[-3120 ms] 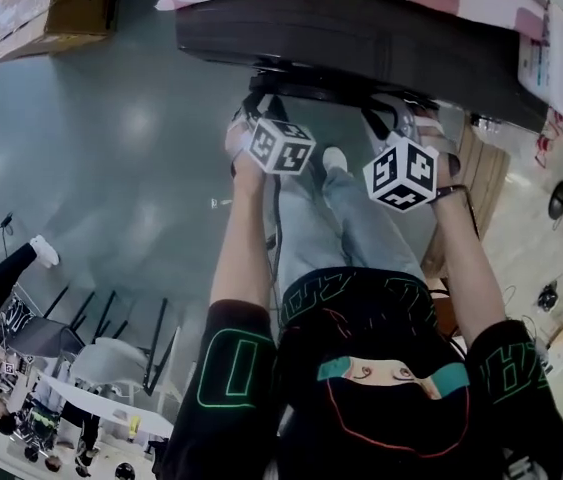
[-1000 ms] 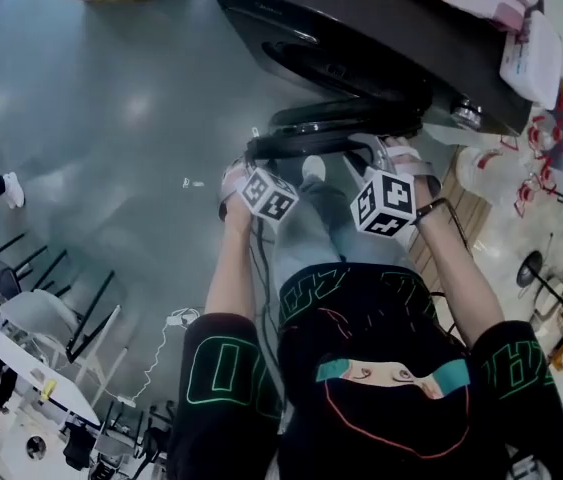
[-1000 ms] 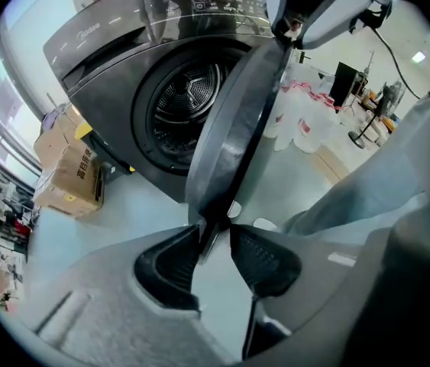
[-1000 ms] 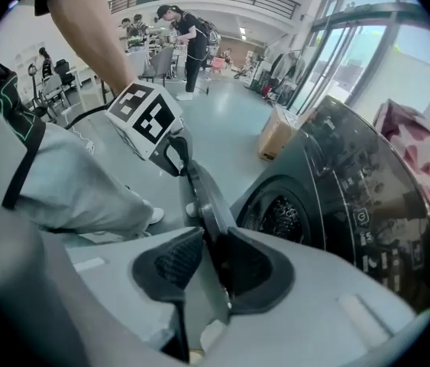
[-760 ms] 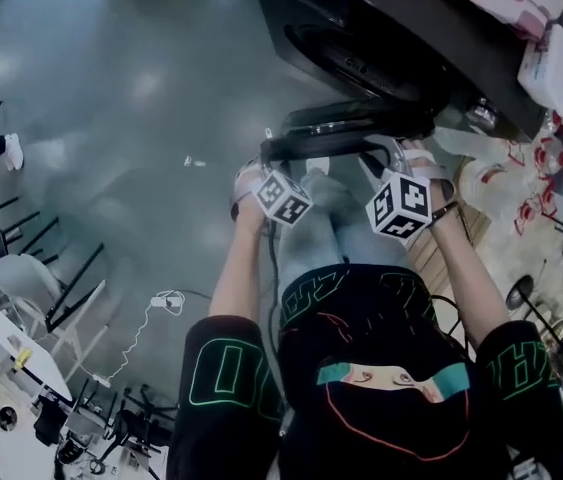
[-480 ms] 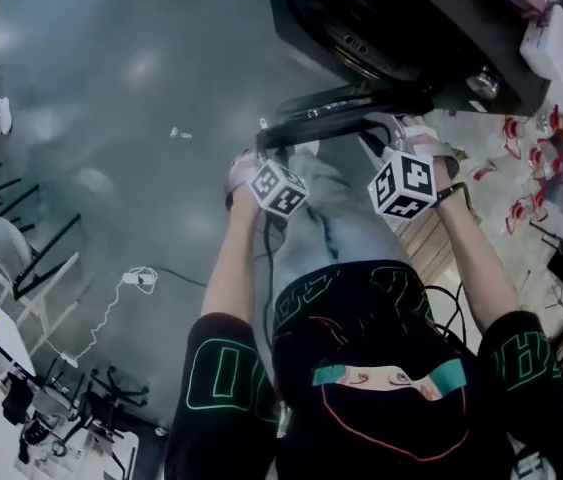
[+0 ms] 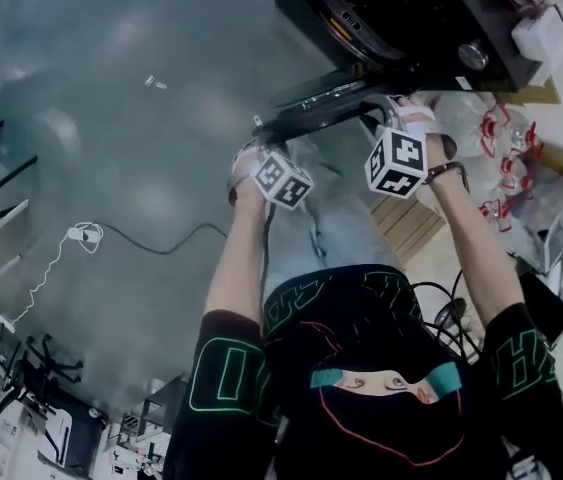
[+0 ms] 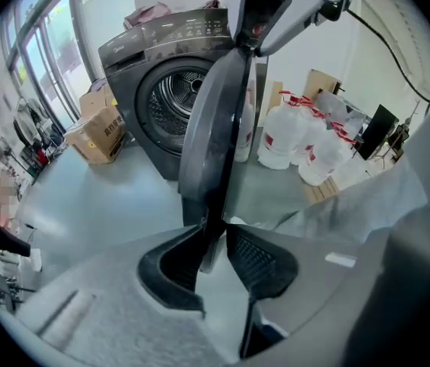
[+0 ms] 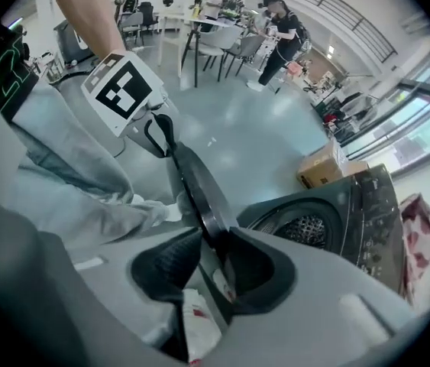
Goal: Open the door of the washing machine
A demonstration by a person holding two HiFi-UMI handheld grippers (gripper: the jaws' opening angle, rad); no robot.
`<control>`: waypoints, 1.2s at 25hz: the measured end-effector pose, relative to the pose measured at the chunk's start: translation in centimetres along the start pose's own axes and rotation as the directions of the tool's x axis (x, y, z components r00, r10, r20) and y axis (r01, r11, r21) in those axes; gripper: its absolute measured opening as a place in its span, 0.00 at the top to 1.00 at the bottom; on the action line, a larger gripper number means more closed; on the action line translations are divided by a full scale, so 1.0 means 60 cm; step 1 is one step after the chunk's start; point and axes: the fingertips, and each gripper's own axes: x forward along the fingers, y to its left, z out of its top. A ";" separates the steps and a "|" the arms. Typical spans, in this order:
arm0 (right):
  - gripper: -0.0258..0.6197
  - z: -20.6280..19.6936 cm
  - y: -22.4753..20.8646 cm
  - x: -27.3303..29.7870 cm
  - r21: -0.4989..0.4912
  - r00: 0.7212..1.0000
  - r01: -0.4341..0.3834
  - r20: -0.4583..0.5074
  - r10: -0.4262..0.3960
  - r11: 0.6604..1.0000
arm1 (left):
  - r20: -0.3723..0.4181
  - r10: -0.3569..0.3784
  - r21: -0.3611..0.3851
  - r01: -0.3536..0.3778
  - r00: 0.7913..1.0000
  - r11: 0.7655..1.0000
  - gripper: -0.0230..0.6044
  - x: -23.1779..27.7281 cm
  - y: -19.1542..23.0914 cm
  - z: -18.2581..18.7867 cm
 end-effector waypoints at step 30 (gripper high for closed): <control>0.81 -0.034 -0.054 -0.252 0.523 0.726 -0.317 0.671 -0.153 0.792 | -0.178 0.803 -0.932 -0.359 0.569 0.047 0.95 -0.469 -0.085 0.075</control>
